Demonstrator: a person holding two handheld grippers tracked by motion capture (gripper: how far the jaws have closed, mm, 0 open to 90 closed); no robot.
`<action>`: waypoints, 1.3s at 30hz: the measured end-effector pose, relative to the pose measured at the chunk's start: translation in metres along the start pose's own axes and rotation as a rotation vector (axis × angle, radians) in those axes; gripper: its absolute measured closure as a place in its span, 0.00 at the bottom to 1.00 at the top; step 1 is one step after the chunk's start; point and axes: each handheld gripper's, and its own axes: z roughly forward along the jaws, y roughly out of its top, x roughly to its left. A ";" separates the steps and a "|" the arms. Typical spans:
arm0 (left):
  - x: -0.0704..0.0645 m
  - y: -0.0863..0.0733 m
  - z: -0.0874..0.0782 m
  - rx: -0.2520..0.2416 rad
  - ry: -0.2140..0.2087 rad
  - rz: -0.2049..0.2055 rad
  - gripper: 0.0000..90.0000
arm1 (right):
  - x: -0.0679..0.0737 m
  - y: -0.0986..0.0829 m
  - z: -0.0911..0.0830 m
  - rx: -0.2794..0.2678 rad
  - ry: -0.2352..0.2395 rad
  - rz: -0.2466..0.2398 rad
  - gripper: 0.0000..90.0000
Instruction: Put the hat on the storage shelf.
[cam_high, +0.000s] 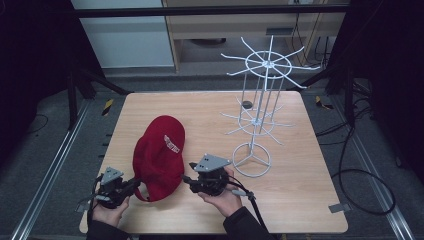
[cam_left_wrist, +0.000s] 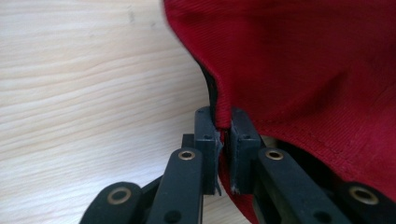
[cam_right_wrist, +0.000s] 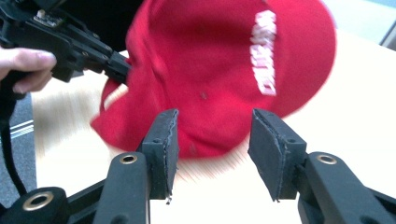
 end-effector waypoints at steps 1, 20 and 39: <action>0.003 -0.001 0.002 0.019 0.023 0.007 0.93 | -0.003 -0.004 -0.001 0.005 -0.002 0.011 0.58; 0.019 -0.007 -0.015 -0.019 0.094 -0.024 0.56 | -0.020 -0.025 -0.022 0.037 -0.049 0.036 0.58; 0.003 0.023 -0.019 -0.073 -0.074 0.135 0.39 | -0.044 -0.063 -0.075 0.046 -0.122 0.102 0.54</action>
